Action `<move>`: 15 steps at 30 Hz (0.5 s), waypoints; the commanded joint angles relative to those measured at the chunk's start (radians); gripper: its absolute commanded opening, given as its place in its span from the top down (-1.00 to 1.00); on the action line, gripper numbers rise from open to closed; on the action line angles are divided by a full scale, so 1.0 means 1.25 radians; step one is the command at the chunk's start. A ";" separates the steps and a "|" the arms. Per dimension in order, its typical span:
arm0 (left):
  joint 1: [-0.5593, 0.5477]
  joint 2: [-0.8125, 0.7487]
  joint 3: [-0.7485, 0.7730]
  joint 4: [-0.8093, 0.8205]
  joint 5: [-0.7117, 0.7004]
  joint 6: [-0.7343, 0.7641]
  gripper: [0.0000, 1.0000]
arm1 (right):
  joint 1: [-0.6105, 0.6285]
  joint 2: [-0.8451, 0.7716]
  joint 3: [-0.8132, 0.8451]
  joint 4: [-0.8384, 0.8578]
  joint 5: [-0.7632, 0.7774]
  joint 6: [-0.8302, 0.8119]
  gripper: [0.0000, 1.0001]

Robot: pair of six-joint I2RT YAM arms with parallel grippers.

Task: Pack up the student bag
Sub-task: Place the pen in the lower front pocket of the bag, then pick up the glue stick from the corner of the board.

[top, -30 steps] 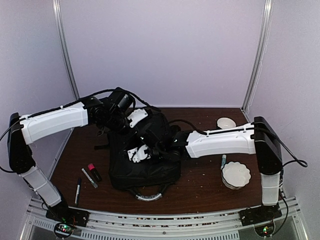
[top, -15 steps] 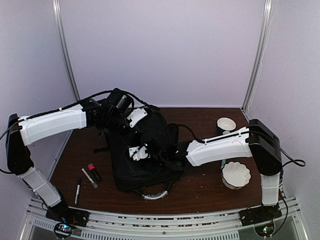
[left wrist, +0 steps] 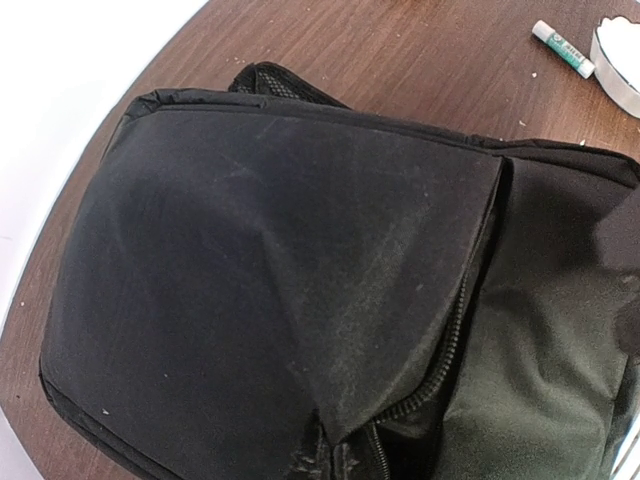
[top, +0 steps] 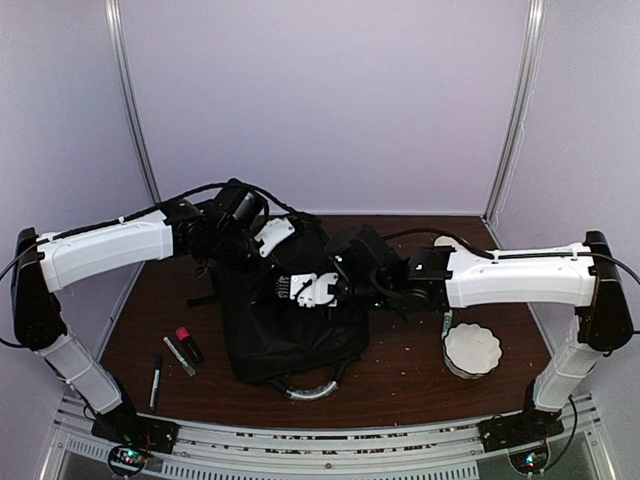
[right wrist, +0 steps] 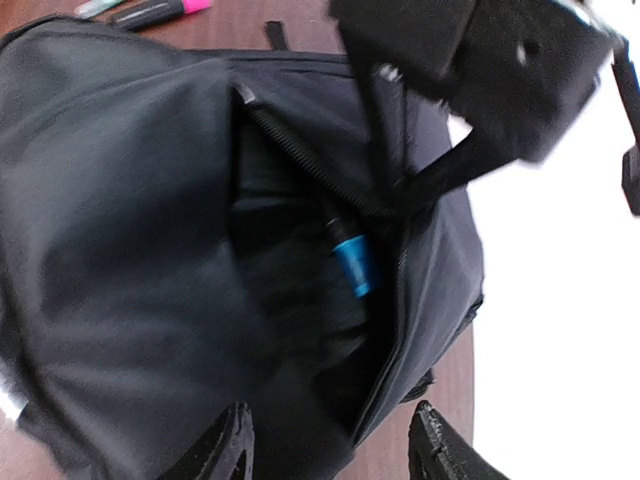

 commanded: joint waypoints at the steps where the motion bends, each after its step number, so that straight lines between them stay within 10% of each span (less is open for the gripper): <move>1: 0.000 -0.036 0.002 0.095 -0.005 -0.009 1.00 | -0.017 -0.086 -0.062 -0.134 -0.110 0.087 -0.05; 15: 0.000 -0.038 -0.034 0.110 0.028 -0.002 1.00 | -0.413 -0.155 -0.129 -0.431 -0.264 0.177 0.06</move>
